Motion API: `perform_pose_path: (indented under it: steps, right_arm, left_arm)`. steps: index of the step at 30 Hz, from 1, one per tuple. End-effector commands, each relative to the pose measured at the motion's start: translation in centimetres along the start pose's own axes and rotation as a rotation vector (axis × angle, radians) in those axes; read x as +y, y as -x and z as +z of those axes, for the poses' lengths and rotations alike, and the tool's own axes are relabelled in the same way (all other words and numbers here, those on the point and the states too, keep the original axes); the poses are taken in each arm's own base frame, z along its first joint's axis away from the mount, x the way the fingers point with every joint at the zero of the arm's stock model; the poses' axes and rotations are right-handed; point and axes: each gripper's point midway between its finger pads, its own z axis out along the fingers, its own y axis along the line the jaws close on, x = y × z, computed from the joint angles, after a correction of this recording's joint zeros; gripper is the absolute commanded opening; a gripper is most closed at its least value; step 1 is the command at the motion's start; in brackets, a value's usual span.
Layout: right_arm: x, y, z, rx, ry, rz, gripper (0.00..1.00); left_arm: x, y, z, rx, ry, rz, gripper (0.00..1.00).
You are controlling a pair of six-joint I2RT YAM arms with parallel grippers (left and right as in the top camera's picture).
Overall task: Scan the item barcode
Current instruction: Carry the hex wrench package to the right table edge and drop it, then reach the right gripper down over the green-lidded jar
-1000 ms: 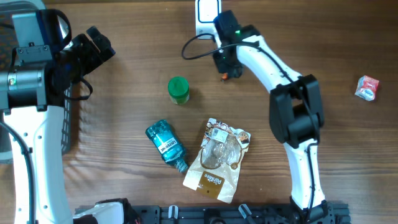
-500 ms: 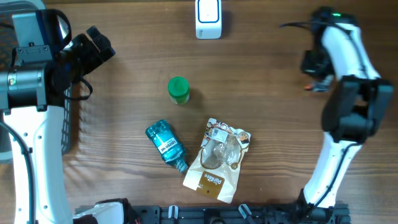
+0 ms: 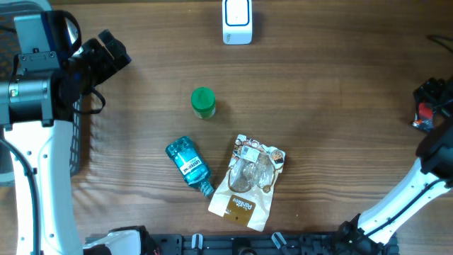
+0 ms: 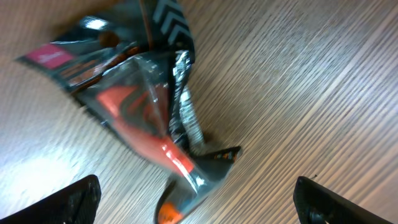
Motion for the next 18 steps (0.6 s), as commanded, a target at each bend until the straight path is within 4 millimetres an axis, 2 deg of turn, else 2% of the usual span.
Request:
perform_pose_path:
  steps: [1,2,4,6,7,8,10,12,13,14,17,18]
  right_arm:
    - [2.5,-0.2,-9.0,-0.163,0.182,-0.013,1.0]
    - [3.4,-0.9,-12.3,-0.233,0.214,-0.038,1.0]
    - [5.6,-3.3,-17.0,-0.294,0.308,-0.098,1.0]
    - [9.2,-7.8,-21.0,-0.287,0.435,-0.192,1.0]
    - [11.1,-10.5,-22.1,-0.272,0.459,-0.245,1.0]
    - [12.7,-12.5,-22.5,-0.256,0.47,-0.3,1.0]
    - [17.0,-19.1,-22.8,-0.15,0.504,-0.418,1.0]
    - [19.8,-23.9,-22.8,-0.105,0.502,-0.469,1.0]
    - [22.0,-26.2,-23.5,-0.123,0.535,-0.52,1.0]
    - [25.5,-29.4,-24.9,-0.169,0.619,-0.621,1.0]
    - [28.8,-34.7,-26.4,-0.188,0.719,-0.752,1.0]
    - [29.8,-37.3,-26.6,-0.191,0.739,-0.824,1.0]
  left_arm:
    - [0.2,0.3,0.0,-0.01,0.01,0.009,1.0]
    - [0.2,0.3,0.0,-0.01,0.01,0.009,1.0]
    - [0.2,0.3,0.0,-0.01,0.01,0.009,1.0]
    - [0.2,0.3,0.0,-0.01,0.01,0.009,1.0]
    - [0.2,0.3,0.0,-0.01,0.01,0.009,1.0]
    - [0.2,0.3,0.0,-0.01,0.01,0.009,1.0]
    - [0.2,0.3,0.0,-0.01,0.01,0.009,1.0]
    - [0.2,0.3,0.0,-0.01,0.01,0.009,1.0]
    - [0.2,0.3,0.0,-0.01,0.01,0.009,1.0]
    - [0.2,0.3,0.0,-0.01,0.01,0.009,1.0]
    - [0.2,0.3,0.0,-0.01,0.01,0.009,1.0]
    - [0.2,0.3,0.0,-0.01,0.01,0.009,1.0]
